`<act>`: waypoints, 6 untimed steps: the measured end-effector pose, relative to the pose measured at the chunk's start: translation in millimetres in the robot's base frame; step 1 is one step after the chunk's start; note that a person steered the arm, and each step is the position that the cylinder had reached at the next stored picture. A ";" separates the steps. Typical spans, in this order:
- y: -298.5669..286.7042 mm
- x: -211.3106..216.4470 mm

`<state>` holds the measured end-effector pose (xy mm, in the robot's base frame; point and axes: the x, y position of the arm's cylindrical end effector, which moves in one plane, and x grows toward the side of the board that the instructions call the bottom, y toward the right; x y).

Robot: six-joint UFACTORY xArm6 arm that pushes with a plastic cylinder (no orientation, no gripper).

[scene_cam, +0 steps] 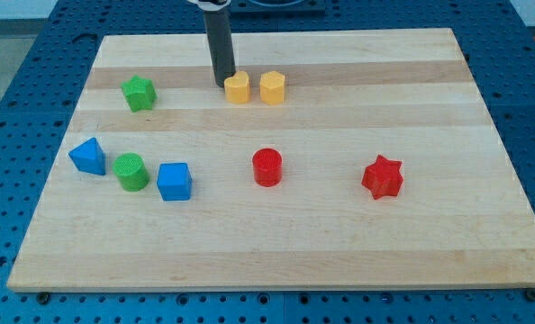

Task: Move the red circle towards the red star

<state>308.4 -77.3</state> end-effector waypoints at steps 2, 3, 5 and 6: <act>-12.2 5.7; -14.7 41.5; -6.6 98.0; -6.6 126.9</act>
<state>435.3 -83.9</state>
